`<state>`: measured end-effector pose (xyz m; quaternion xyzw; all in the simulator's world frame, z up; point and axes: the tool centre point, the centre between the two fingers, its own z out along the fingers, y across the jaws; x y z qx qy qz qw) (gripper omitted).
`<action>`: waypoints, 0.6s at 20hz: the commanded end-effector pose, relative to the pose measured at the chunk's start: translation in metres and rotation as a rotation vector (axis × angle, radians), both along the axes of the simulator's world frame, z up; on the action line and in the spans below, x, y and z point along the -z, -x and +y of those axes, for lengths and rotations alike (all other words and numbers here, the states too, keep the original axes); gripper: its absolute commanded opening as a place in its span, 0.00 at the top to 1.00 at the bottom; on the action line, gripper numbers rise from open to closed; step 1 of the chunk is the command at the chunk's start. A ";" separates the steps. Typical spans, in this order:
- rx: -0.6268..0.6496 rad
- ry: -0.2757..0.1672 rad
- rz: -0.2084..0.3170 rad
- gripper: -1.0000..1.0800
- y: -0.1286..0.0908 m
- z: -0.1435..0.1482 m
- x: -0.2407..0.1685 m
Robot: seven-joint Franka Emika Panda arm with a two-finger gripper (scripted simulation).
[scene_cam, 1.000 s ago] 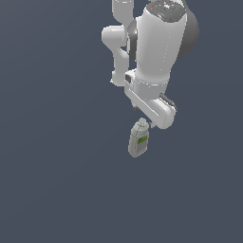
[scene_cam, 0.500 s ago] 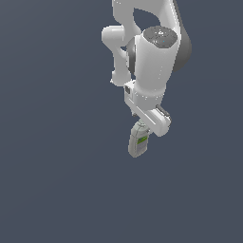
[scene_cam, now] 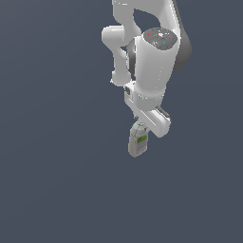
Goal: Pick up the object and move it to a goal position.
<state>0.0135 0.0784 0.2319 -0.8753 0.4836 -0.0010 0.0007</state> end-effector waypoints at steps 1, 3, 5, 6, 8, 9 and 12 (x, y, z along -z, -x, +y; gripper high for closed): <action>0.001 0.000 0.002 1.00 0.000 0.000 0.002; 0.000 0.000 0.000 1.00 0.000 0.000 0.000; 0.000 0.000 0.000 1.00 0.000 -0.002 -0.001; 0.000 0.000 0.000 1.00 0.000 -0.003 -0.002; 0.000 0.000 0.000 1.00 -0.001 -0.010 -0.005; 0.000 0.000 0.000 1.00 -0.002 -0.014 -0.008; 0.000 0.000 0.000 1.00 -0.005 -0.031 -0.018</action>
